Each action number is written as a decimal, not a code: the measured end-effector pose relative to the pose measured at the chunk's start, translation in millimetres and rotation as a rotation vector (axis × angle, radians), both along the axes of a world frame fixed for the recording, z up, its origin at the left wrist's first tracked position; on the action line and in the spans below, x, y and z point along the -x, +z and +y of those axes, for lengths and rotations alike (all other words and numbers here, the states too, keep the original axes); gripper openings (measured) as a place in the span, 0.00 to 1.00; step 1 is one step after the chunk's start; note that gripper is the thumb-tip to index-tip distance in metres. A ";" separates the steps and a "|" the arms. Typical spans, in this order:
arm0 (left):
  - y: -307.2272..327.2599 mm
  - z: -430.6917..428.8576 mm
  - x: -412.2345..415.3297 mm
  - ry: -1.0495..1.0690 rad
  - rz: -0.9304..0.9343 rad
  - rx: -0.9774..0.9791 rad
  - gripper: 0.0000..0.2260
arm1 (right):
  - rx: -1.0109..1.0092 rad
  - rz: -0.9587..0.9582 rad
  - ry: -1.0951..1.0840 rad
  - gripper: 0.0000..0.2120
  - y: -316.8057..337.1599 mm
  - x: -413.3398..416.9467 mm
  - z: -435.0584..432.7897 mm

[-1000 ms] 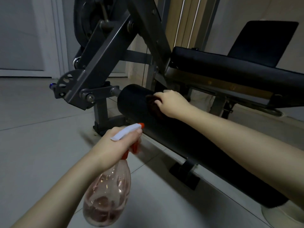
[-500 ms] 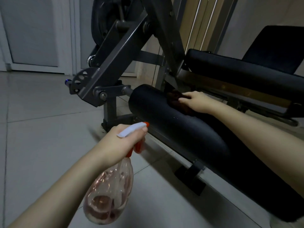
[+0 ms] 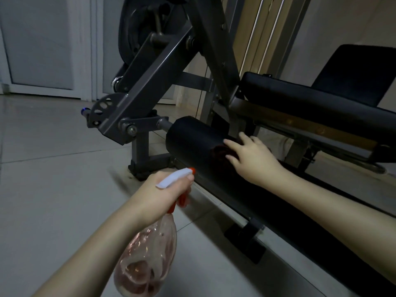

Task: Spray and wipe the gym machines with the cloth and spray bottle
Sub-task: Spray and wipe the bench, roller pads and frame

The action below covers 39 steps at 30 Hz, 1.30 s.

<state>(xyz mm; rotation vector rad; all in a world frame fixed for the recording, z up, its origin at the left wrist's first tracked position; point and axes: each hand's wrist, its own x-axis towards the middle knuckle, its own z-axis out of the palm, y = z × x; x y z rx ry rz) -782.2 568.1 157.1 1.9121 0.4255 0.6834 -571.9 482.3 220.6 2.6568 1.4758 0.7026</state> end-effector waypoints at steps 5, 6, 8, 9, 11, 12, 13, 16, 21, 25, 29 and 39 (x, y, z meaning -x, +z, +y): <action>-1.6 1.2 -9.1 0.006 -0.010 0.008 0.22 | 0.021 -0.003 -0.020 0.27 3.0 0.9 72.5; -2.1 1.5 -10.3 0.007 -0.007 0.010 0.22 | 0.026 0.007 -0.033 0.28 3.5 1.6 76.0; -3.6 1.4 -11.8 0.002 0.004 0.018 0.21 | 0.043 0.002 -0.061 0.33 2.7 3.5 67.6; -4.4 1.1 -12.1 -0.003 0.005 0.021 0.21 | 0.047 -0.012 -0.072 0.34 0.9 5.0 58.0; -5.7 -0.1 -11.8 -0.003 -0.003 0.021 0.21 | 0.033 -0.033 -0.082 0.31 -4.4 6.9 39.1; -6.3 -0.2 -11.2 -0.001 -0.005 0.015 0.21 | 0.021 -0.041 -0.081 0.30 -6.8 8.0 33.1; -7.0 -0.2 -10.5 0.000 -0.005 0.009 0.21 | 0.014 -0.058 -0.078 0.30 -8.6 9.3 31.1; -9.3 1.2 -9.2 -0.009 0.008 -0.001 0.23 | 0.012 -0.117 -0.092 0.30 -12.4 12.4 46.8; -14.7 6.5 -11.3 0.011 0.026 0.035 0.25 | 0.006 -0.129 -0.003 0.25 -5.9 11.6 99.3; -14.5 7.6 -12.6 0.028 0.020 0.077 0.20 | 0.028 -0.023 0.014 0.28 -1.8 11.3 112.4; -11.7 4.8 -10.1 0.001 0.004 0.079 0.24 | 0.074 -0.027 -0.027 0.26 -5.2 15.9 74.6; -13.5 12.8 -1.5 0.039 -0.003 0.086 0.23 | 0.094 -0.167 0.115 0.24 -14.2 10.6 118.6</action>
